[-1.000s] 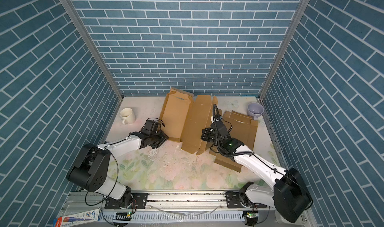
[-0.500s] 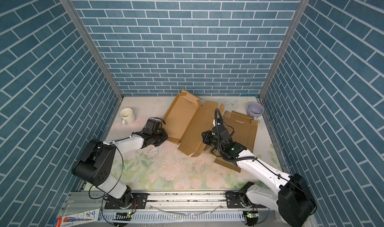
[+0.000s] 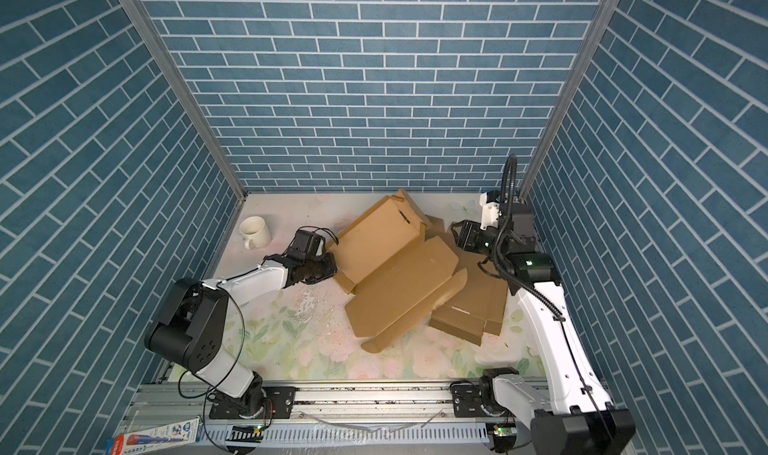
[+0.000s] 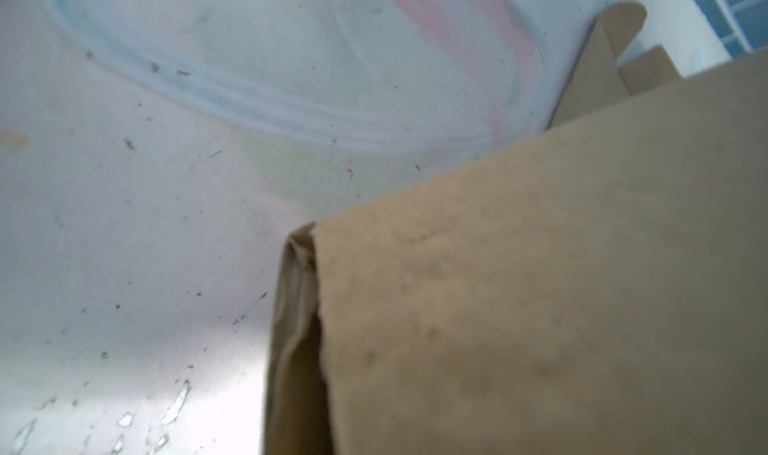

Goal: Fold the paper box

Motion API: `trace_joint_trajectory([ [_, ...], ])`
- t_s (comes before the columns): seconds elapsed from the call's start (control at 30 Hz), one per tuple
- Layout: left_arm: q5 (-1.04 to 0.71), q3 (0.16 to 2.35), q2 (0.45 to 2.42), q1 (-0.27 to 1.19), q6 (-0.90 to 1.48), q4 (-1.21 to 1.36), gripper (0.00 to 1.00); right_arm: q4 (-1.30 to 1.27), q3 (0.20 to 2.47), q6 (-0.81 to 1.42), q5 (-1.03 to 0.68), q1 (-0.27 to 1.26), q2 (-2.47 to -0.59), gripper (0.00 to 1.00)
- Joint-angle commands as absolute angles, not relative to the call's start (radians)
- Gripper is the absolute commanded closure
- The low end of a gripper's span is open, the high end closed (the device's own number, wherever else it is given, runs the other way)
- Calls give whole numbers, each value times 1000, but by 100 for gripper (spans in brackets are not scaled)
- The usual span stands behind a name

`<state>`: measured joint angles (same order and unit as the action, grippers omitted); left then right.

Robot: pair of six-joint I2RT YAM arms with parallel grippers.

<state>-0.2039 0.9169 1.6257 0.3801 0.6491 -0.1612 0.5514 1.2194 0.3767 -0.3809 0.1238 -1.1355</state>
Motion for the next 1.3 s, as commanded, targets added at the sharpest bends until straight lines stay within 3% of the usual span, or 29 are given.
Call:
trace_joint_trajectory([
  [0.0, -208, 945, 1645, 374, 477, -283, 100, 573, 1274, 261, -559, 87, -1266, 43],
  [0.17, -202, 994, 1668, 374, 398, -327, 100, 415, 1259, 256, -685, 81, -1459, 39],
  [0.37, -210, 1003, 1692, 374, 352, -339, 100, 257, 1172, 235, -781, 84, -1542, 39],
  [0.67, -218, 1029, 1736, 373, 328, -350, 100, 13, 1144, 398, -996, 72, -1692, 52],
  [0.87, -216, 1036, 1750, 372, 326, -346, 100, 19, 1125, 376, -1039, 71, -1710, 52],
  [1.07, -212, 1056, 1753, 372, 316, -355, 100, 10, 1113, 370, -1054, 84, -1706, 63],
  [1.27, -212, 1085, 1758, 371, 309, -369, 100, 65, 1111, 303, -972, 109, -1693, 67],
])
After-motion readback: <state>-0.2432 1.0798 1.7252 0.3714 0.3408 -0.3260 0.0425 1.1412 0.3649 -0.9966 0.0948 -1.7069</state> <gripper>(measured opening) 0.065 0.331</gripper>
